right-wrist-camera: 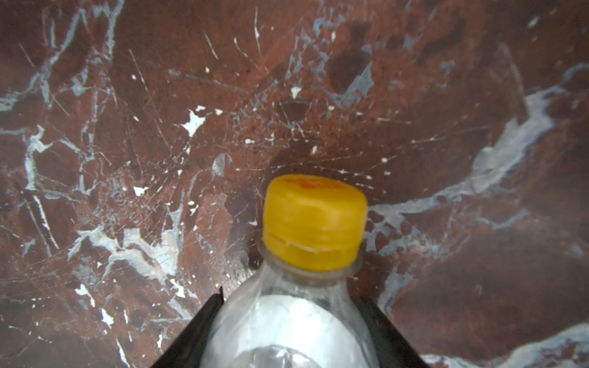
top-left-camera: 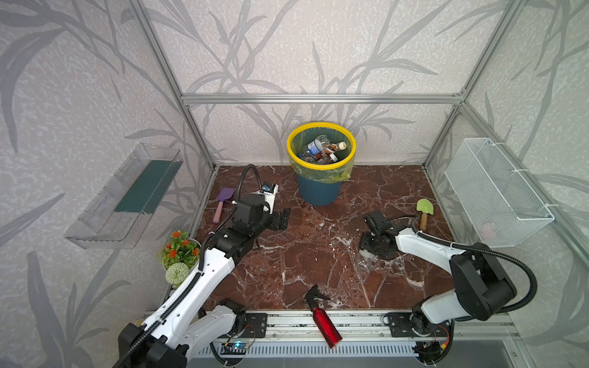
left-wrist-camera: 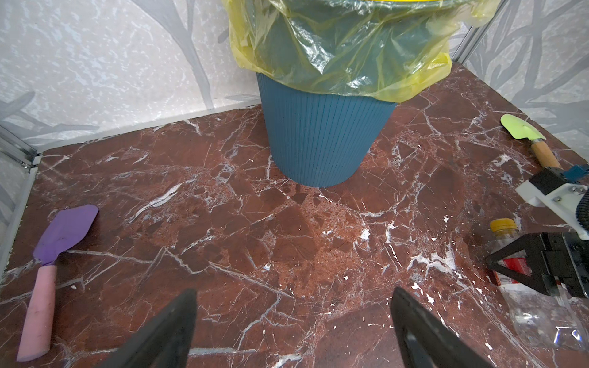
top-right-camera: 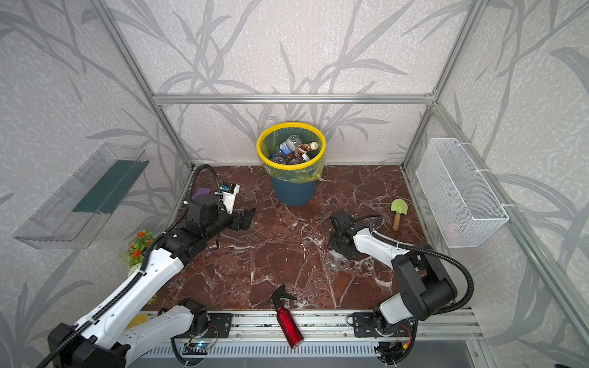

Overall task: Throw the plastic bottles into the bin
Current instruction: 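Lower the right gripper onto the yellow-capped bottle and grasp it, then lift the yellow-capped bottle over the bin and open the right gripper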

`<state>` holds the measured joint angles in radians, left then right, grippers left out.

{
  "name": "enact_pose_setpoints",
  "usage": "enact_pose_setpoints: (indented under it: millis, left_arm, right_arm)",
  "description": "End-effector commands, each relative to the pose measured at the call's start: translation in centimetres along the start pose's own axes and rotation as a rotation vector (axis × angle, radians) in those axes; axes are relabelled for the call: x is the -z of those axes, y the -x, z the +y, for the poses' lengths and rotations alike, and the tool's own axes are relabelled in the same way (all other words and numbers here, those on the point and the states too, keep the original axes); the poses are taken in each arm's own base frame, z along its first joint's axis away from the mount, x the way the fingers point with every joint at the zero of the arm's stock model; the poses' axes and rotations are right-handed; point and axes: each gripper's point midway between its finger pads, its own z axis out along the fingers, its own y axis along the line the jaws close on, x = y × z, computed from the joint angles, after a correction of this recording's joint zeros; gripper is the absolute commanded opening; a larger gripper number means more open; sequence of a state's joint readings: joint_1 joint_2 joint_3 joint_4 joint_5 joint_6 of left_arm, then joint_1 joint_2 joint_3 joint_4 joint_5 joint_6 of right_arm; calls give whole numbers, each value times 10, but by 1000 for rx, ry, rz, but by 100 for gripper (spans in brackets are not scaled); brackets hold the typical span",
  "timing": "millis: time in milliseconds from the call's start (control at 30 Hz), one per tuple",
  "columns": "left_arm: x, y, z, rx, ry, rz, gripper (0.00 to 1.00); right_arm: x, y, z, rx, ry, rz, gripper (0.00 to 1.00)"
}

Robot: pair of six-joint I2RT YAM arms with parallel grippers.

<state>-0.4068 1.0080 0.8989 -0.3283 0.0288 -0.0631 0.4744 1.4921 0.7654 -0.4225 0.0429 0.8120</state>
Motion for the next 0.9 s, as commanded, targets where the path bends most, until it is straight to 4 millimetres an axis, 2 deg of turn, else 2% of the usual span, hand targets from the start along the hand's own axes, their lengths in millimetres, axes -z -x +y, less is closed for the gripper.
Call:
enact_pose_setpoints:
  millis: [0,300,500,700,867]
  left_arm:
    - [0,5,-4,-4,-14,-9,93]
    - [0,4,-2,-10,-6,-8,94]
    - [-3,3,-3,-5,-12,-2,93]
    - [-6,6,-5,12,-22,-8,93]
    - [-6,11,-8,49,-37,-20,93]
  right_arm:
    - [1,2,2,0,1,-14,58]
    - [13,19,15,34,38,-71,51]
    - [36,35,21,50,75,-156,49]
    - [86,59,21,75,133,-338,46]
    - [147,78,19,163,203,-558,45]
